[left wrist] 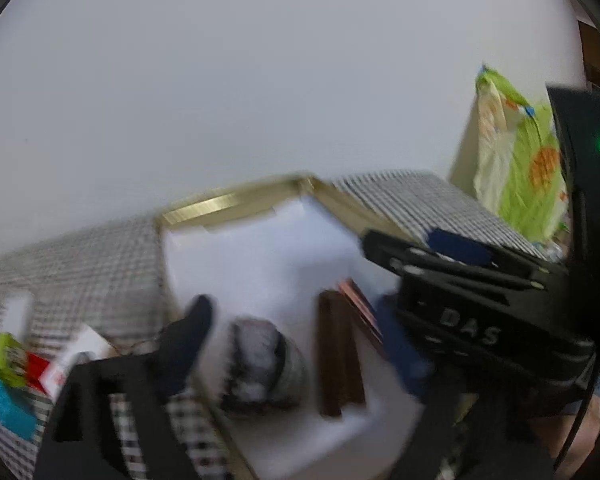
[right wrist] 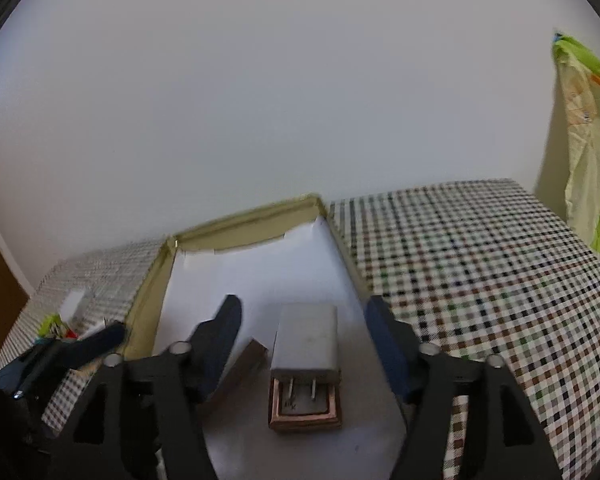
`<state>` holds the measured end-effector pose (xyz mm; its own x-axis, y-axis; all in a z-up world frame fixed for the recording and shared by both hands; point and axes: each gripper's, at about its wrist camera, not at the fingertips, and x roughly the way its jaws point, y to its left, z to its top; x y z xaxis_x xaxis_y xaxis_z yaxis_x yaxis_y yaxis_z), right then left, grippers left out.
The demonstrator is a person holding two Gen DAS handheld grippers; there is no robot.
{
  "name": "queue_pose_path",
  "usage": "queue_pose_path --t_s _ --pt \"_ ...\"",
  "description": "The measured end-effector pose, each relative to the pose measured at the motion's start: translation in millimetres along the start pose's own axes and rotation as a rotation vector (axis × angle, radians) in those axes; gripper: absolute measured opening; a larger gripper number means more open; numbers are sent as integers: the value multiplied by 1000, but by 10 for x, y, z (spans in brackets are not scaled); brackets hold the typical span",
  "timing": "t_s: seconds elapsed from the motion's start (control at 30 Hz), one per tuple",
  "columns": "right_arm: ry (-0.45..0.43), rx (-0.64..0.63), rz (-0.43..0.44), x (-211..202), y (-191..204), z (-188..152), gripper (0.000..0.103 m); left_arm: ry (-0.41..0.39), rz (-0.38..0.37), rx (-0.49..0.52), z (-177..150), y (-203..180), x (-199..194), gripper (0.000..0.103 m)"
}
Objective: Organize rigid objects
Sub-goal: 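Lower the comb and charger into the tin tray and open both tools, then withdraw both open tools from the tray toward the Lego blocks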
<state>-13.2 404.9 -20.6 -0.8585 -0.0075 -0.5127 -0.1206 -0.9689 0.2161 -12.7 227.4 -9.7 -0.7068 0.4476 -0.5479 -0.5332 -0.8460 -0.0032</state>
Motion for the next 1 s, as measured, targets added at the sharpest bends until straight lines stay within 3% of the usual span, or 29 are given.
queue_pose_path --t_s 0.03,0.13,0.4,0.73,0.9,0.93,0.97,1.0 --pt "-21 12 0 -38 -24 7 72 -40 33 5 12 16 -58 101" --pt "-50 44 5 -92 -77 16 72 -93 87 -22 46 122 -126 102" --pt "-71 107 13 -132 -177 3 72 -50 158 -120 16 471 -22 102" --pt "-102 73 -31 -189 -130 -38 72 -46 185 -135 36 585 1 102" --pt "-239 65 -105 -411 -121 -72 72 -59 204 -132 6 634 -47 102" --pt "-288 60 -125 -483 -112 -84 74 -69 218 -124 -3 641 -63 102" --pt "-337 53 -152 -551 -99 -100 85 -78 232 -114 -14 644 -76 102" --pt "-378 45 -189 -602 -78 -121 89 -86 248 -100 -29 650 -92 102"
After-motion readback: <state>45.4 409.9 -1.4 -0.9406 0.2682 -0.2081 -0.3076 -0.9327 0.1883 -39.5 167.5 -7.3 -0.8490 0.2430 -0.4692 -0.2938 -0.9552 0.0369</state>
